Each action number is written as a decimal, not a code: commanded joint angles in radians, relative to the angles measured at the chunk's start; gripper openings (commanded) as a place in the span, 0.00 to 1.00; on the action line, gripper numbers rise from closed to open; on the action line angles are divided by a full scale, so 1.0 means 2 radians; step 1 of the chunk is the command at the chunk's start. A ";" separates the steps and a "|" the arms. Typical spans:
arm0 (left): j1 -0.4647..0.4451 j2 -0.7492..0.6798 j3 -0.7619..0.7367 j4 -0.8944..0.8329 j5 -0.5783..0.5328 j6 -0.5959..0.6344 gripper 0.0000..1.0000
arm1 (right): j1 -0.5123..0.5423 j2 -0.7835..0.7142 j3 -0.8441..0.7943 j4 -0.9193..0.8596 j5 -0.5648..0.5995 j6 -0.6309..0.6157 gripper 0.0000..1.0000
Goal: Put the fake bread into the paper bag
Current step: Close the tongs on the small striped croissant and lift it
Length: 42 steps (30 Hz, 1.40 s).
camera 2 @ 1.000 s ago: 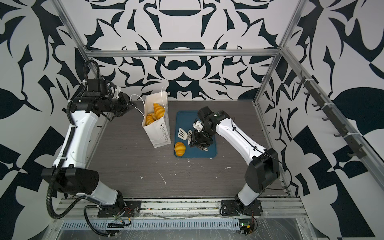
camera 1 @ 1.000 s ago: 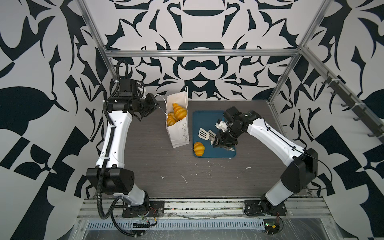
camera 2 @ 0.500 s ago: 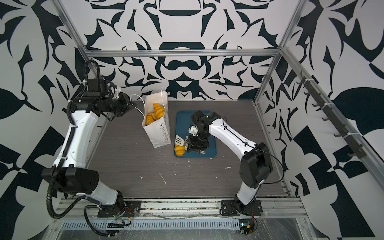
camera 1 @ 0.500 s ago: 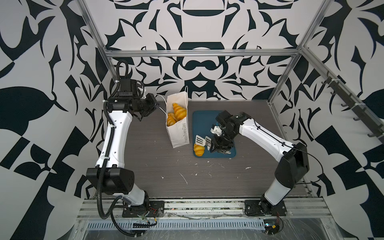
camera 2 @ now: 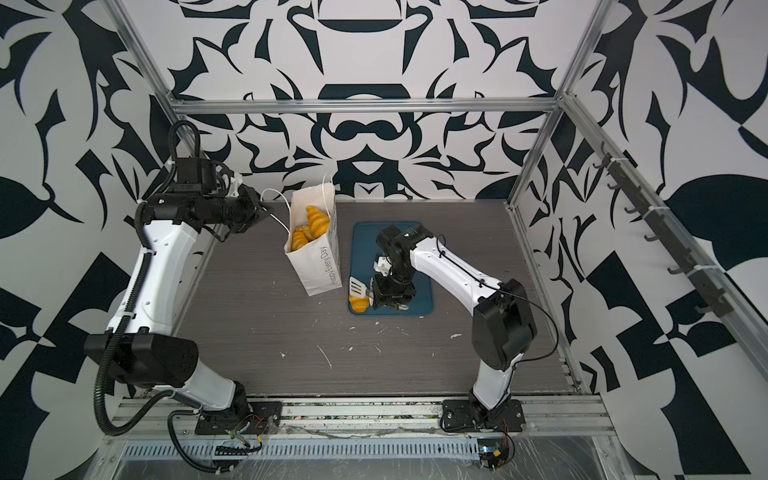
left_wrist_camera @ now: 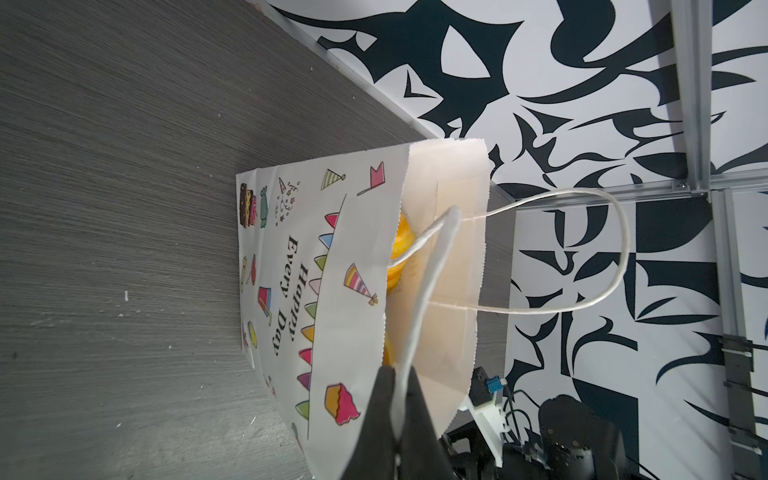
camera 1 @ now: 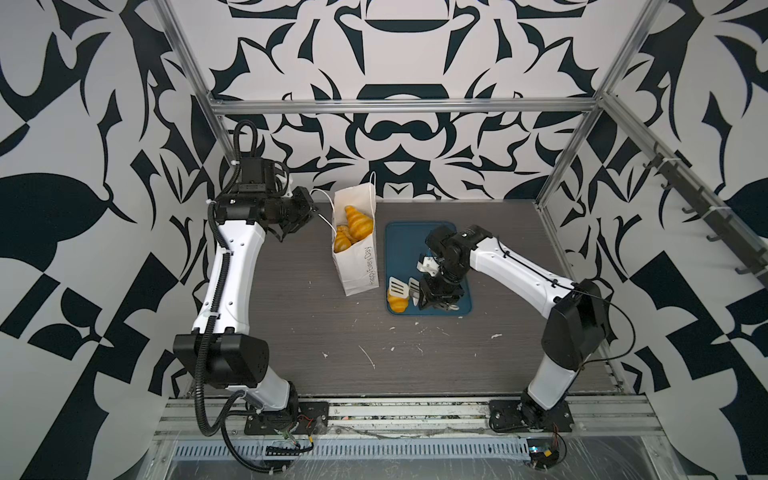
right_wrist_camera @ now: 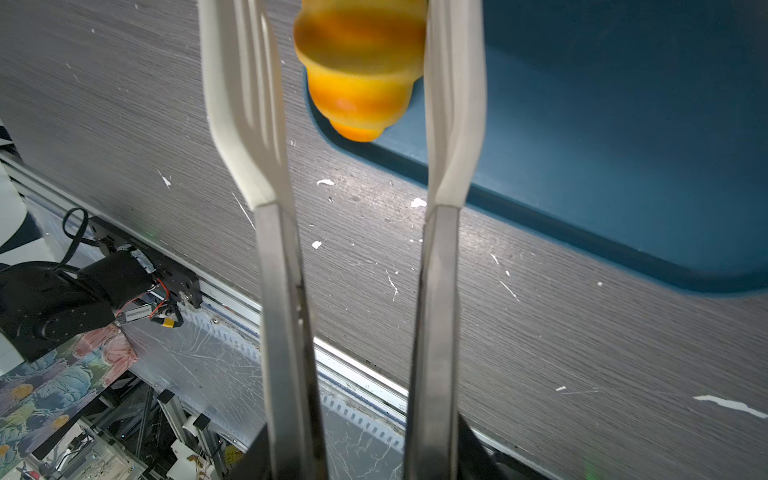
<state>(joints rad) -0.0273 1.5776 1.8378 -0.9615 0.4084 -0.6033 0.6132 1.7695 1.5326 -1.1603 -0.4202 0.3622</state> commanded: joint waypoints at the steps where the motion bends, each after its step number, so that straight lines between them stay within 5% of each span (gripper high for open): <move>1: -0.001 0.004 0.004 -0.005 0.002 0.001 0.00 | 0.002 -0.009 0.021 -0.012 0.005 -0.011 0.48; 42: 0.000 -0.006 -0.006 -0.005 -0.001 0.003 0.00 | 0.018 0.034 0.071 -0.024 0.036 -0.027 0.41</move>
<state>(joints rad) -0.0273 1.5776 1.8378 -0.9619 0.4080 -0.6025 0.6418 1.8652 1.6314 -1.2072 -0.3607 0.3229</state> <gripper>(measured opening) 0.052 0.417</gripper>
